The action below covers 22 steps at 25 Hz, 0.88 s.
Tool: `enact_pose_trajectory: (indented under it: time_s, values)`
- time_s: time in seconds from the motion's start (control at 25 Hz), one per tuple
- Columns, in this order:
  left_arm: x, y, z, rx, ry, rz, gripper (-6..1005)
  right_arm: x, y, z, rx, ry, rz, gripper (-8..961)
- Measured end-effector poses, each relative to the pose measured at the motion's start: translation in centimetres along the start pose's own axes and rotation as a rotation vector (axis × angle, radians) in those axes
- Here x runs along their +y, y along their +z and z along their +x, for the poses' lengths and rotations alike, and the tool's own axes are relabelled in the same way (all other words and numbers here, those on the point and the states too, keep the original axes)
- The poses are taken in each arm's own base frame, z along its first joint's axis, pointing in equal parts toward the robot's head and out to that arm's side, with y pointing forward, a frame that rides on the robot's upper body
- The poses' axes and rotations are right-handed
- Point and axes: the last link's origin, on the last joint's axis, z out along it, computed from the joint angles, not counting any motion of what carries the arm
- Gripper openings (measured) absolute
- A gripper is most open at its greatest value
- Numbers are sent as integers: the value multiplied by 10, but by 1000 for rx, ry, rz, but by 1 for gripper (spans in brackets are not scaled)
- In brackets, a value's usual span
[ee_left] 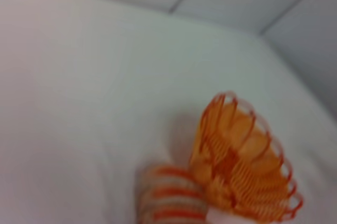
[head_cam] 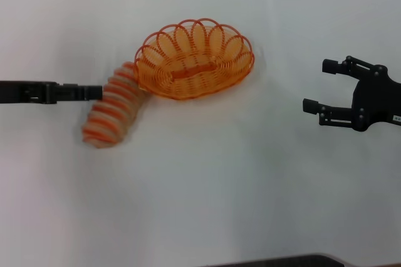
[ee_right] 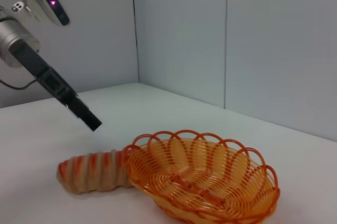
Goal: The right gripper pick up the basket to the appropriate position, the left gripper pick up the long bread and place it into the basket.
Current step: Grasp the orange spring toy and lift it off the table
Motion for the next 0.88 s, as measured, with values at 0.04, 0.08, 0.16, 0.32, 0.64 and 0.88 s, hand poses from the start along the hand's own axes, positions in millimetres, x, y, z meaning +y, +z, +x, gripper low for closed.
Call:
enact_pose_trajectory:
  time_s: [0.04,0.08,0.16,0.32,0.64,0.88]
  values:
    - [2,2,4,-38,13,20,854,-1,0,0,1,3,1,931]
    - [4,4,8,-66,24,35,854,-1,1,-1,2,8,2,931]
    - [8,8,15,-112,45,55,854,-2,2,-1,5,12,3,931]
    - [21,20,32,-191,102,74,854,-3,4,-2,8,11,-3,931]
    - [40,47,48,-359,185,219,854,-1,11,-3,-1,19,-17,930]
    - [49,60,52,-408,217,304,853,-2,14,-5,-6,17,-24,930]
